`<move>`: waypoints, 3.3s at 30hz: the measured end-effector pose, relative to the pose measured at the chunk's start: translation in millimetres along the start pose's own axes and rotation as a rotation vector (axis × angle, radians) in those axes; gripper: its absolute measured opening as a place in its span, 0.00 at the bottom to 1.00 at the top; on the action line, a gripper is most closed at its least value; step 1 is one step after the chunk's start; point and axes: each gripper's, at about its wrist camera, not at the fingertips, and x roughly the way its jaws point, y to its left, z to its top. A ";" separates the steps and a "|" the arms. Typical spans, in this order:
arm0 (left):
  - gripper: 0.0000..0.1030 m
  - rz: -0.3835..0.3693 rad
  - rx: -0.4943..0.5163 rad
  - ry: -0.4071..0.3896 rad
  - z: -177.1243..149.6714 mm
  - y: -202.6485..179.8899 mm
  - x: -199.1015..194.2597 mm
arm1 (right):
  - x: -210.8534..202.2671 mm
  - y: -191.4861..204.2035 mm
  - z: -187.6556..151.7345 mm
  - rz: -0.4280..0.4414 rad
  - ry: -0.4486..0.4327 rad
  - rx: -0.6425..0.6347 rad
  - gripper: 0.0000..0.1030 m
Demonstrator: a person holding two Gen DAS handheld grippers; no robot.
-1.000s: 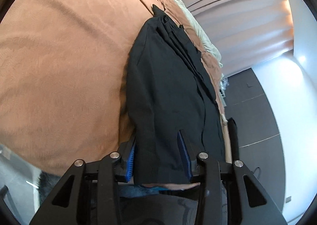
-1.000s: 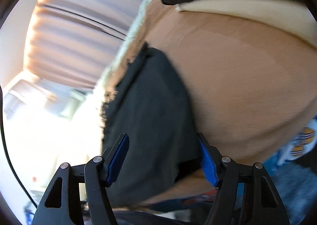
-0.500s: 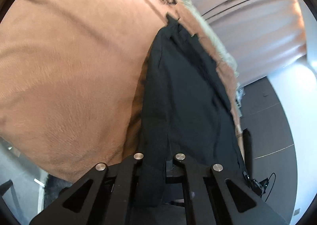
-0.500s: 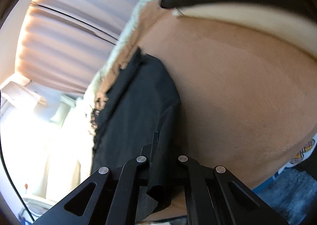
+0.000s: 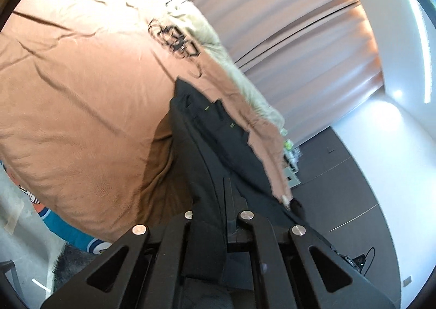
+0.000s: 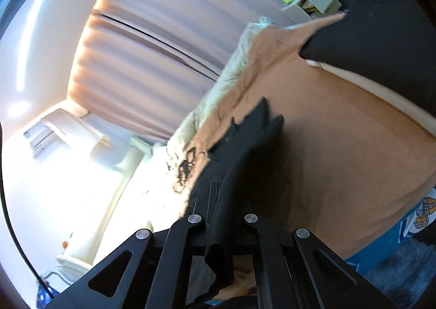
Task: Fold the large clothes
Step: 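Lift the held jacket end with both grippers and fold it over the other end, then open both grippers to release the folded jacket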
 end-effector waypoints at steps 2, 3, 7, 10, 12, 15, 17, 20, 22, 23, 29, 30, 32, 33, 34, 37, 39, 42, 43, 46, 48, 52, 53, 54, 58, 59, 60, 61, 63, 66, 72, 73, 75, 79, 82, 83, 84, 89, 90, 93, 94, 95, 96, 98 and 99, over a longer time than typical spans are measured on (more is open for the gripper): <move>0.05 -0.012 0.008 -0.025 -0.4 -7.4 -16.3 | -14.4 12.8 -2.7 0.040 -0.011 -0.008 0.04; 0.05 -0.019 0.015 -0.041 -1.0 -10.8 -27.2 | -21.3 18.6 -4.6 0.052 -0.014 -0.016 0.04; 0.05 -0.046 0.026 -0.083 -1.7 -21.6 -56.1 | -46.0 41.7 -10.8 0.066 -0.022 -0.067 0.04; 0.05 -0.071 0.033 -0.113 -3.1 -29.0 -78.2 | -62.1 53.7 -12.0 0.073 -0.029 -0.094 0.04; 0.05 -0.087 0.037 -0.132 -6.5 -31.3 -93.9 | -74.3 62.8 -13.2 0.076 -0.029 -0.110 0.04; 0.05 -0.113 0.042 -0.162 -12.3 -36.0 -113.7 | -83.9 69.5 -14.2 0.076 -0.028 -0.129 0.04; 0.05 -0.125 0.042 -0.174 -13.9 -39.5 -122.9 | -93.2 74.6 -15.1 0.082 -0.027 -0.137 0.04; 0.05 -0.142 0.051 -0.194 -15.9 -46.5 -134.7 | -107.7 82.3 -19.5 0.092 -0.031 -0.150 0.04; 0.05 -0.153 0.052 -0.206 -17.6 -50.4 -145.5 | -114.7 86.4 -21.6 0.105 -0.034 -0.160 0.04; 0.05 -0.159 0.051 -0.212 -17.9 -52.0 -149.6 | -118.2 88.4 -22.5 0.112 -0.036 -0.163 0.04; 0.05 -0.177 0.059 -0.234 -20.5 -56.8 -166.6 | -130.7 97.7 -26.7 0.140 -0.052 -0.186 0.04; 0.05 -0.177 0.060 -0.236 -20.3 -57.2 -168.1 | -132.1 99.0 -27.4 0.145 -0.052 -0.191 0.04; 0.05 -0.175 0.063 -0.237 -18.6 -57.2 -168.4 | -131.5 100.7 -27.2 0.149 -0.051 -0.199 0.04; 0.05 -0.173 0.064 -0.237 -16.6 -56.5 -166.3 | -131.6 100.4 -26.0 0.148 -0.050 -0.201 0.04; 0.05 -0.171 0.063 -0.237 -14.9 -56.1 -164.2 | -129.9 100.4 -25.4 0.144 -0.050 -0.207 0.04; 0.05 -0.160 0.055 -0.227 -7.0 -55.1 -155.0 | -122.7 102.0 -22.2 0.129 -0.050 -0.217 0.04; 0.05 -0.154 0.045 -0.217 2.2 -54.1 -145.1 | -112.6 102.5 -15.8 0.116 -0.042 -0.219 0.04; 0.05 -0.149 0.055 -0.211 17.3 -58.3 -130.9 | -99.8 104.3 -2.5 0.104 -0.037 -0.216 0.04; 0.05 -0.149 0.059 -0.207 23.5 -60.5 -124.5 | -94.6 104.9 2.4 0.098 -0.039 -0.216 0.04; 0.05 -0.143 0.071 -0.194 40.4 -64.8 -105.8 | -76.3 105.1 18.7 0.076 -0.041 -0.210 0.04; 0.05 -0.130 0.078 -0.183 51.7 -65.5 -89.9 | -62.3 103.6 27.8 0.067 -0.037 -0.206 0.04; 0.05 -0.098 0.077 -0.152 77.5 -64.5 -53.3 | -27.7 102.9 46.3 0.023 -0.018 -0.212 0.04; 0.05 -0.090 0.082 -0.147 82.9 -64.9 -45.6 | -19.2 104.3 51.5 0.007 -0.011 -0.222 0.04; 0.05 -0.081 0.087 -0.143 91.4 -64.6 -34.7 | -9.4 106.2 57.2 -0.011 -0.005 -0.238 0.04; 0.05 -0.047 0.083 -0.128 113.3 -60.4 -2.6 | 27.5 113.8 77.8 -0.070 0.016 -0.285 0.04; 0.05 -0.038 0.082 -0.125 118.3 -58.8 5.5 | 36.2 115.3 81.9 -0.081 0.021 -0.293 0.04; 0.05 -0.026 0.082 -0.120 124.1 -57.3 14.6 | 48.6 116.5 87.5 -0.095 0.028 -0.305 0.04; 0.05 -0.016 0.081 -0.112 129.4 -55.5 23.8 | 55.6 117.5 89.2 -0.103 0.032 -0.311 0.04; 0.05 0.003 0.076 -0.089 139.2 -51.2 43.4 | 73.4 117.3 95.8 -0.115 0.045 -0.315 0.04; 0.05 0.040 0.080 -0.065 150.2 -46.3 71.9 | 100.6 114.3 104.1 -0.134 0.067 -0.316 0.04; 0.05 0.092 0.043 0.002 165.9 -21.7 131.1 | 151.2 94.1 112.8 -0.189 0.104 -0.292 0.04; 0.05 0.100 0.040 0.011 166.1 -17.9 138.0 | 159.7 88.1 114.1 -0.203 0.111 -0.283 0.04; 0.05 0.129 0.027 0.038 166.0 -7.7 158.7 | 176.3 76.3 115.3 -0.230 0.128 -0.269 0.04; 0.05 0.181 -0.016 0.093 163.1 19.8 195.4 | 205.5 44.0 112.5 -0.279 0.176 -0.222 0.04; 0.05 0.212 -0.062 0.139 158.0 42.2 218.4 | 226.3 26.7 107.4 -0.307 0.207 -0.198 0.04; 0.05 0.215 -0.077 0.149 157.4 47.9 224.0 | 231.7 20.5 105.7 -0.317 0.214 -0.193 0.04; 0.05 0.213 -0.095 0.159 156.2 54.0 229.9 | 237.9 13.5 103.8 -0.332 0.221 -0.186 0.04; 0.05 0.239 -0.106 0.203 153.1 70.8 253.5 | 258.6 -12.9 99.4 -0.388 0.256 -0.156 0.04; 0.05 0.237 -0.112 0.211 153.9 72.9 257.8 | 262.5 -17.3 98.1 -0.400 0.261 -0.154 0.04; 0.13 0.227 -0.129 0.239 157.0 76.8 270.4 | 271.7 -26.8 98.3 -0.432 0.270 -0.147 0.06; 0.28 0.231 -0.129 0.243 158.1 76.5 273.2 | 274.3 -30.2 99.1 -0.438 0.269 -0.140 0.11; 0.39 0.232 -0.124 0.236 159.4 73.7 274.9 | 274.9 -33.7 100.4 -0.446 0.263 -0.133 0.25; 0.67 0.223 -0.119 0.223 162.5 70.3 276.1 | 274.3 -36.7 102.9 -0.458 0.252 -0.126 0.36; 0.93 0.204 -0.100 0.179 167.8 61.3 271.6 | 266.3 -39.0 108.5 -0.479 0.202 -0.122 0.67; 0.93 0.207 -0.090 0.162 170.3 57.1 270.3 | 262.4 -38.8 110.8 -0.476 0.184 -0.124 0.67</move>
